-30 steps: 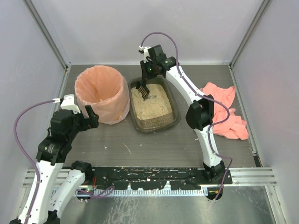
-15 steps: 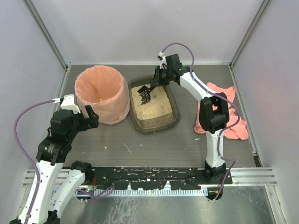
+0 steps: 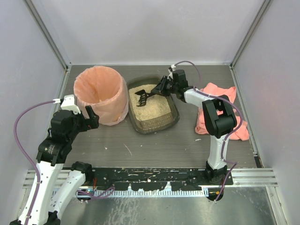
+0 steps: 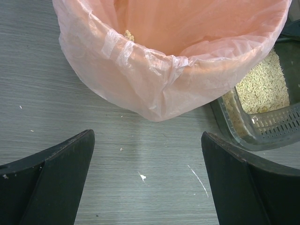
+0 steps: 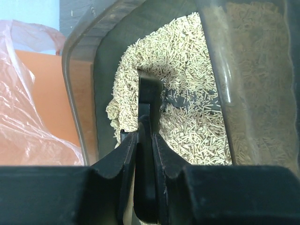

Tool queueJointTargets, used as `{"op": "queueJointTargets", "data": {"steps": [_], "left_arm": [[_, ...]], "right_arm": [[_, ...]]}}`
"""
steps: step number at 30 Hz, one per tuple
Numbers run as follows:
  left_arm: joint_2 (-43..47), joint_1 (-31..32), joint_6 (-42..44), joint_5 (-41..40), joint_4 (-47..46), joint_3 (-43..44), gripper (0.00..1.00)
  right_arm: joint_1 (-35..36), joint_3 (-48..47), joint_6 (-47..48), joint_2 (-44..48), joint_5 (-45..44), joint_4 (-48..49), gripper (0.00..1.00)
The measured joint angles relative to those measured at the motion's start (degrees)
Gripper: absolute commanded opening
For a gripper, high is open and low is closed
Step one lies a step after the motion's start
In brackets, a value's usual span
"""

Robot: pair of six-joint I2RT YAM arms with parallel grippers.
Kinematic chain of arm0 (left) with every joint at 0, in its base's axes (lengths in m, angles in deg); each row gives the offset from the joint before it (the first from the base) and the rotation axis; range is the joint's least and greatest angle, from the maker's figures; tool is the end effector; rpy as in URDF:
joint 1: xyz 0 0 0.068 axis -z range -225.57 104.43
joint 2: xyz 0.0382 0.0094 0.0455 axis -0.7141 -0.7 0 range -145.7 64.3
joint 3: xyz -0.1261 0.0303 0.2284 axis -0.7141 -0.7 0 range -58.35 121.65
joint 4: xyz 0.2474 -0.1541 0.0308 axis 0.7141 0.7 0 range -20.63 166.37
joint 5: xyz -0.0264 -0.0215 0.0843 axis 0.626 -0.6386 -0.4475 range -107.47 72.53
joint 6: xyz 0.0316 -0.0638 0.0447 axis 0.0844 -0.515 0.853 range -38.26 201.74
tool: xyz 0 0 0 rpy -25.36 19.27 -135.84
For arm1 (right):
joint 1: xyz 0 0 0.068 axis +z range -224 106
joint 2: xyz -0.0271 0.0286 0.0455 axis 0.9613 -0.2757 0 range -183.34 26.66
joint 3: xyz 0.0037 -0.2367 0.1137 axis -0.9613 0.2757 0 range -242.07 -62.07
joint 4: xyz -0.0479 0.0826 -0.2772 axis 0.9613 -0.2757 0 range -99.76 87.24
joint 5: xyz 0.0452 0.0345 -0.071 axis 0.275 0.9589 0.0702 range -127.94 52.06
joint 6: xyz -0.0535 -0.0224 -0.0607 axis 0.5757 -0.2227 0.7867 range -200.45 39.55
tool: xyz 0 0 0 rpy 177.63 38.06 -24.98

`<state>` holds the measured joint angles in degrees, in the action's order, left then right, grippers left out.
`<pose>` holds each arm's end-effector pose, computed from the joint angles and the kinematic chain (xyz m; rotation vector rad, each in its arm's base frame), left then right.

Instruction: Clean the litter box

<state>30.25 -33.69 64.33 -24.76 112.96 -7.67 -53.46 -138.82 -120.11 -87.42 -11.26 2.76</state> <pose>0.1886 -0.0302 0.3259 -0.1780 2.0348 -0.1906 0.4568 0.2064 0.1501 0.0808 2.2657 1.0884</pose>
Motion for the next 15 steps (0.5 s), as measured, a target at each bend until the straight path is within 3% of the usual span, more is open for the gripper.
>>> {"op": "queueJointTargets", "data": {"steps": [15], "left_arm": [[0.0,0.0,0.0,0.0,0.0,0.0,0.98]], "right_arm": [[-3.0,11.5,-8.9,3.2,2.0,13.9,0.01]]}}
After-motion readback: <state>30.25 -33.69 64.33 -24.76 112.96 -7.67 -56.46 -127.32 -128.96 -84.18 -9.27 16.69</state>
